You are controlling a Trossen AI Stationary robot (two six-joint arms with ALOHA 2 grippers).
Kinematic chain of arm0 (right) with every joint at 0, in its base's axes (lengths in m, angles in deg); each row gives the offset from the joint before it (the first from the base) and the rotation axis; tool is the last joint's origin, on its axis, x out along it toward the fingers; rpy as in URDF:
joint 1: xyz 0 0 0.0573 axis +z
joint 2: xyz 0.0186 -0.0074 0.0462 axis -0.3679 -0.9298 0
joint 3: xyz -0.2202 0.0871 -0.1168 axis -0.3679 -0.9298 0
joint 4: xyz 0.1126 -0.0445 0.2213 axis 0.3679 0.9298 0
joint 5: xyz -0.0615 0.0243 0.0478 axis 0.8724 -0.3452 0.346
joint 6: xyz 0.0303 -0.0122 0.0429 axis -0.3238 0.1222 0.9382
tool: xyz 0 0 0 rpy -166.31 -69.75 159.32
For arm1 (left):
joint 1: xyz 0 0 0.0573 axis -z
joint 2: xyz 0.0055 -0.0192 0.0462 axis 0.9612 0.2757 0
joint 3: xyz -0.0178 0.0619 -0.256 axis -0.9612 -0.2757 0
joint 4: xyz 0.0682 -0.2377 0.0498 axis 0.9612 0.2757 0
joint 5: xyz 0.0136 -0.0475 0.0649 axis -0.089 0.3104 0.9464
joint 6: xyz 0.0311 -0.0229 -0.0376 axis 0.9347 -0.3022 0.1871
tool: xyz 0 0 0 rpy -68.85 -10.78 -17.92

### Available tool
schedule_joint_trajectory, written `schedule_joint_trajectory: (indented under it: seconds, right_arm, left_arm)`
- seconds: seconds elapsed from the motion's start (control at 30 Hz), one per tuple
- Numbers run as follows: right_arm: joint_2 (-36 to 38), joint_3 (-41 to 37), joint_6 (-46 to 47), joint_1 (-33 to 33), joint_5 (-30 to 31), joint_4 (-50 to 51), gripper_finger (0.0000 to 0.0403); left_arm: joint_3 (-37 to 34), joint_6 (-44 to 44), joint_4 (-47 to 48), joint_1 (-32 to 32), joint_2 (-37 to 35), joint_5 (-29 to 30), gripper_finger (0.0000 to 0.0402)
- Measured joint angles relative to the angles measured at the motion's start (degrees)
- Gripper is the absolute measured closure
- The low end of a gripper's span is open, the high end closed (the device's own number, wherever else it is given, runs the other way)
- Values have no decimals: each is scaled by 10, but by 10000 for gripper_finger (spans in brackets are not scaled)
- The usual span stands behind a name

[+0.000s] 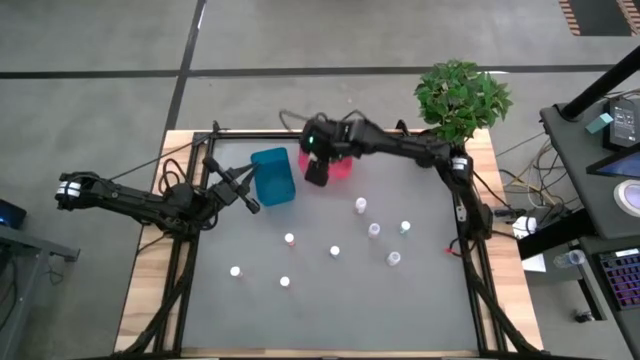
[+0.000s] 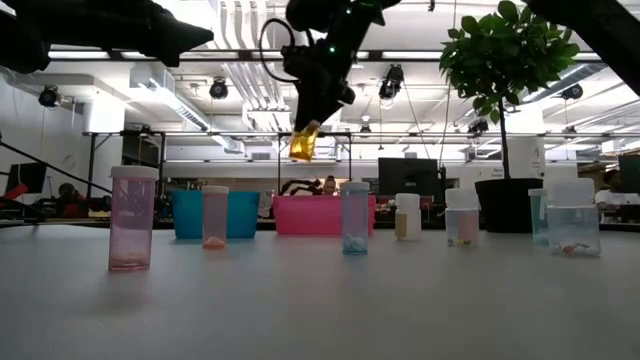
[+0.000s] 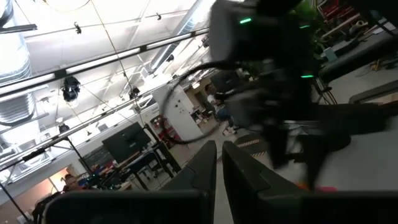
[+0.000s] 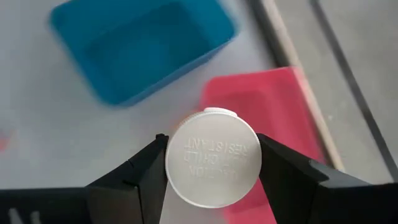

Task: Pick and place medicine bottles into bin by pill shape (circle, oval)
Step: Put the orange capsule bottle into the red bin

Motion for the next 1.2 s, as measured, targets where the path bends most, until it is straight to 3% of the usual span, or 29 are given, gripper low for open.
schedule_joint_trajectory:
  seconds: [0.53, 1.2]
  right_arm:
    - [-129, 84, 22, -78, -16, 9, 195]
    - [-176, 98, 17, -100, -10, -16, 195]
  left_arm:
    - [2, 1, 0, 0, 3, -1, 391]
    - [2, 1, 0, 0, 4, -1, 391]
